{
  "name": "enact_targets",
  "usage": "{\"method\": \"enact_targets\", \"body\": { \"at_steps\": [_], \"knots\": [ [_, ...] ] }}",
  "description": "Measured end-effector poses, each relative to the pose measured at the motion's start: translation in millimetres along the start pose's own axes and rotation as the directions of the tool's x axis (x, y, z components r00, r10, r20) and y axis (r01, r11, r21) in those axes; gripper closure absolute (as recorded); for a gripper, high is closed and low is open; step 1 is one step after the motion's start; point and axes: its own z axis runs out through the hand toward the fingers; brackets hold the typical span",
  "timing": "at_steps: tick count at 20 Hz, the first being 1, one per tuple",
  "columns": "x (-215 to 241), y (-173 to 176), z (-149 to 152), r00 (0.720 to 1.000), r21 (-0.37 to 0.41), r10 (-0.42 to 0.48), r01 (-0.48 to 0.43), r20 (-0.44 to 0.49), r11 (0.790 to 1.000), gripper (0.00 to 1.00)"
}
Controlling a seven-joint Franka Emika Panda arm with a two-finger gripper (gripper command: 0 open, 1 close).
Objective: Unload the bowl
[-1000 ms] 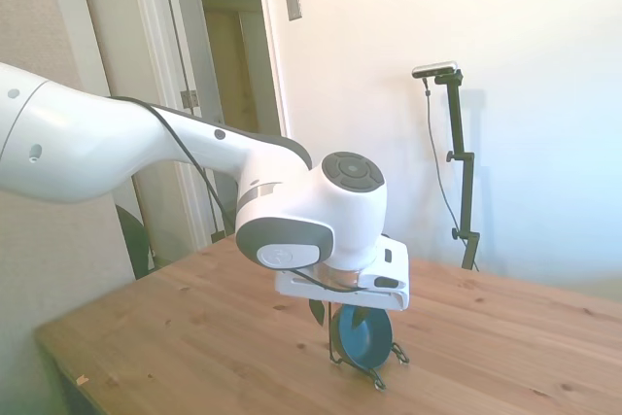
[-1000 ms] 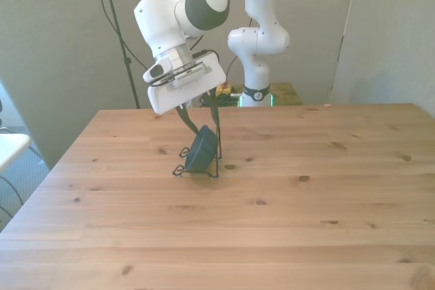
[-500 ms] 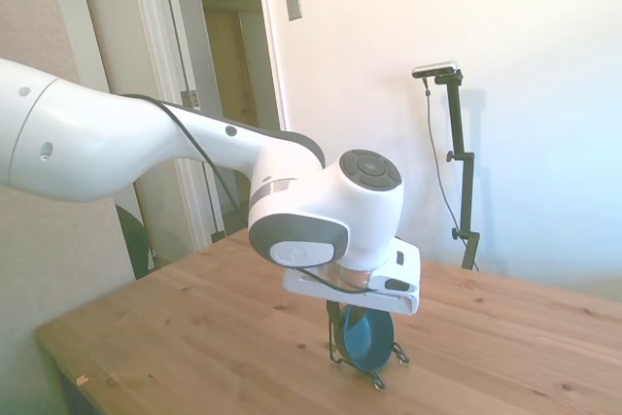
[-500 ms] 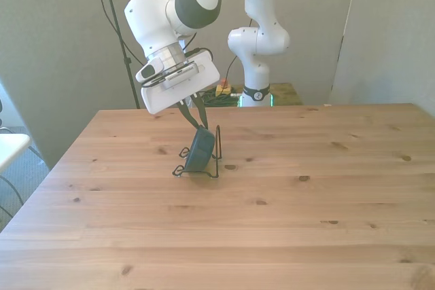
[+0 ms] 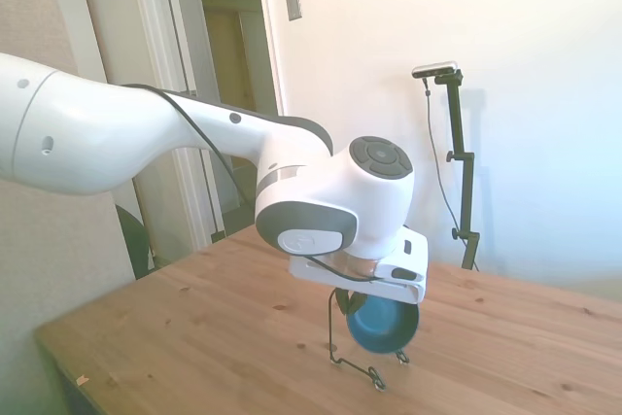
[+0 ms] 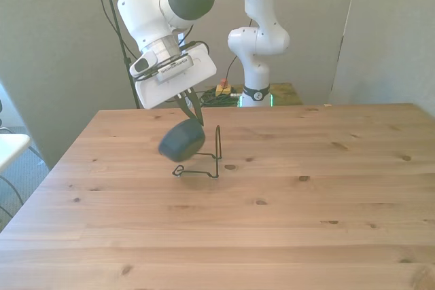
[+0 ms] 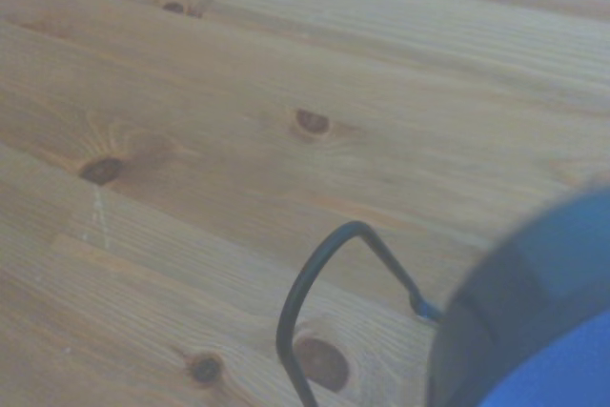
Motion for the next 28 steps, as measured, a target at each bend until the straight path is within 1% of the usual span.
{"method": "enact_targets", "body": {
  "at_steps": [4,7,10,13,17,20,24,28],
  "knots": [
    [-13.2,-7.3,-29.2,0.999,0.022,-0.003,0.004,-0.051,1.000,1.00],
    [-36.2,-19.1,-46.3,0.997,0.041,-0.018,0.021,-0.072,0.999,1.00],
    [-66.1,-31.9,-52.6,0.996,0.032,-0.054,0.056,-0.065,0.998,1.00],
    [-97.3,-50.5,-50.1,0.993,0.006,-0.104,0.105,-0.060,0.994,1.00],
    [-132.3,-77.8,-33.4,0.985,-0.030,-0.170,0.169,-0.039,0.985,1.00],
    [-152.4,-98.5,-6.9,0.978,-0.071,-0.207,0.207,0.002,0.976,1.00],
    [-160.5,-108.4,32.5,0.979,-0.119,-0.188,0.197,0.081,0.973,1.00],
    [-149.4,-103.9,65.2,0.980,-0.158,-0.127,0.151,0.152,0.976,1.00]
  ]
}}
